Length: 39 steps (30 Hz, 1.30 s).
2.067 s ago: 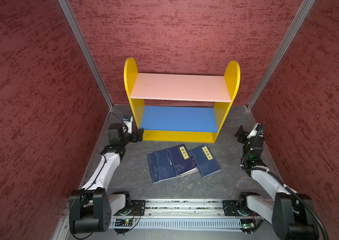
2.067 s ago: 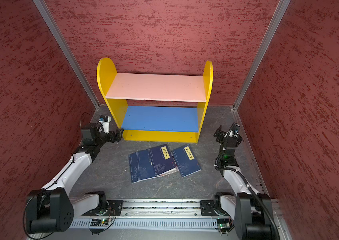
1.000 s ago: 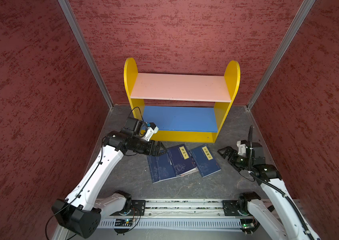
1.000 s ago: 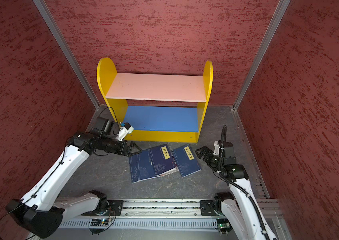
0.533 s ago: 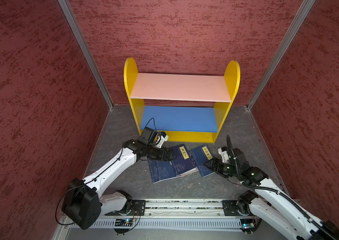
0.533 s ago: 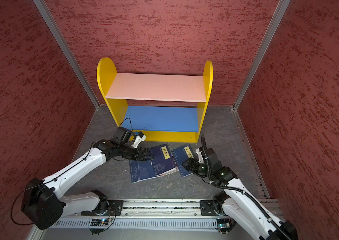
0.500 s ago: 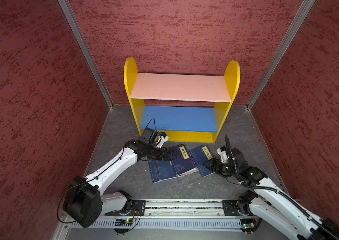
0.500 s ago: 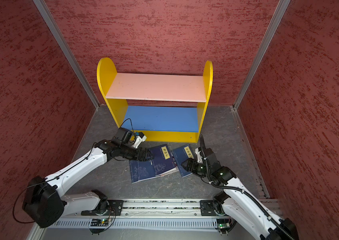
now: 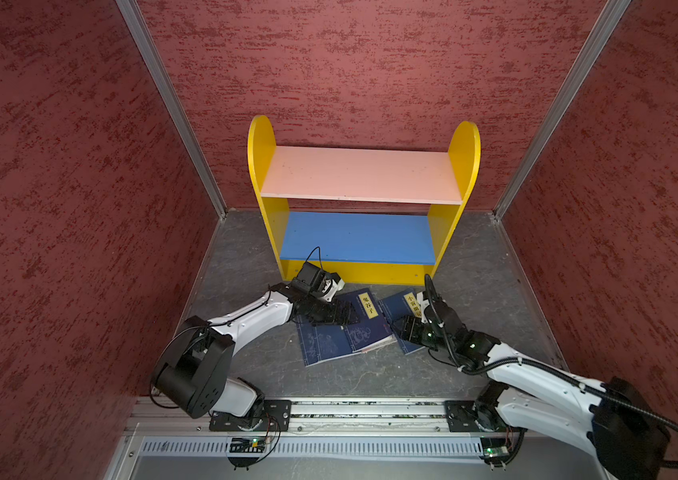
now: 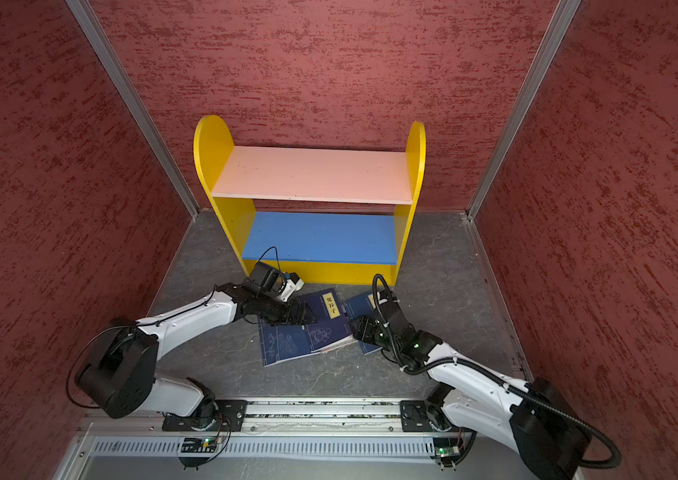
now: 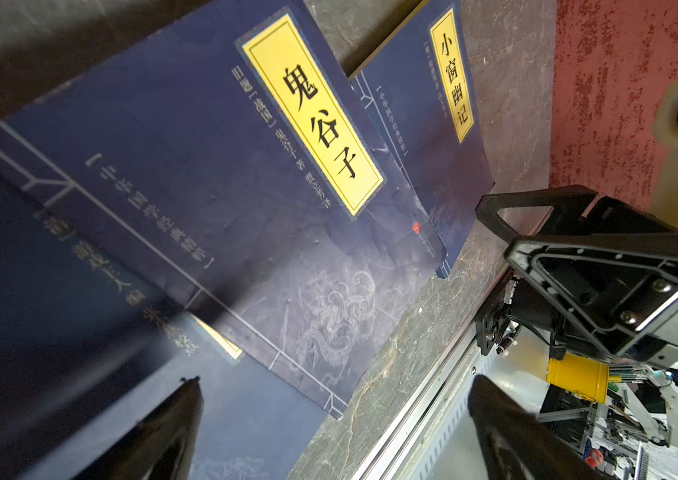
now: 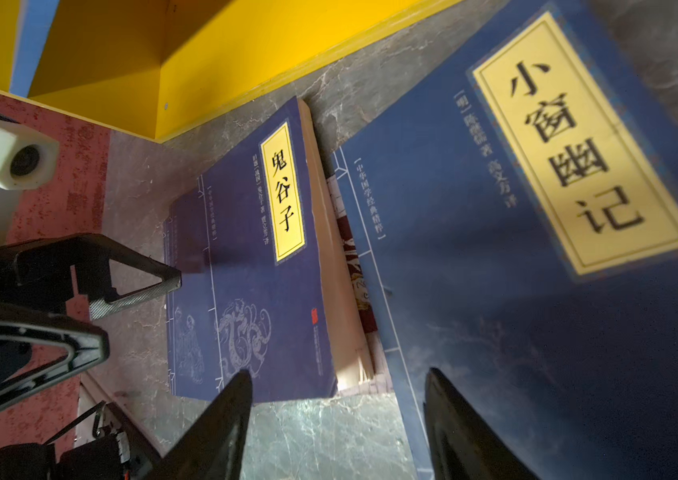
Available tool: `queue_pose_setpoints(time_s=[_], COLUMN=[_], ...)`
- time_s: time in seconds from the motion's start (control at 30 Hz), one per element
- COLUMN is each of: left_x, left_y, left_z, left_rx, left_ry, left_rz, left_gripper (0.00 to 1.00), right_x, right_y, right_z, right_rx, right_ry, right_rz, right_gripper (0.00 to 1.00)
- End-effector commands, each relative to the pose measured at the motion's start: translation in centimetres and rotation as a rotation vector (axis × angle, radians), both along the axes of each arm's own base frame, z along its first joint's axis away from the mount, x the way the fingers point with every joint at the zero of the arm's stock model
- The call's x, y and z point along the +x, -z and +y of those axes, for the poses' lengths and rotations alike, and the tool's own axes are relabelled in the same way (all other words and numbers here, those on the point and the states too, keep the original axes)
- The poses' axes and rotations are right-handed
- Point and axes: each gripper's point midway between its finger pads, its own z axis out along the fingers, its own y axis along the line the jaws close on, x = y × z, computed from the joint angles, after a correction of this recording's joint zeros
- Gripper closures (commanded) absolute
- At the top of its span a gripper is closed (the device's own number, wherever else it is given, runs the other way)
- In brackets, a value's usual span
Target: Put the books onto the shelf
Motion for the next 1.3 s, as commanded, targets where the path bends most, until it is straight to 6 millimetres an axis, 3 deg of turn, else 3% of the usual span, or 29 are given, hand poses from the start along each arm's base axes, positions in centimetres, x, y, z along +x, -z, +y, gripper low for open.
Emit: queue_pose_setpoints(time_s=[0.0, 0.6, 1.27], left_x=[0.2, -0.5, -1.0], left_y=[-0.6, 0.9, 2.4], left_z=[-0.5, 1.0, 0.3], left_rx=[-0.037, -0.008, -0.028], left_ry=[0.004, -0.034, -0.045], left_rz=[-0.017, 0.017, 0.123], left_gripper=[0.01, 0.02, 0.03], right_x=[2.4, 3.7, 4.8], right_y=[-2.4, -2.1, -0.2], right_z=[1.1, 2.8, 4.8], right_rx=[0.002, -0.005, -0.047], right_ry=[0.036, -0.005, -0.054], right_rz=[-0.131, -0.186, -0.139], right_gripper=[0.34, 0.35, 0.35])
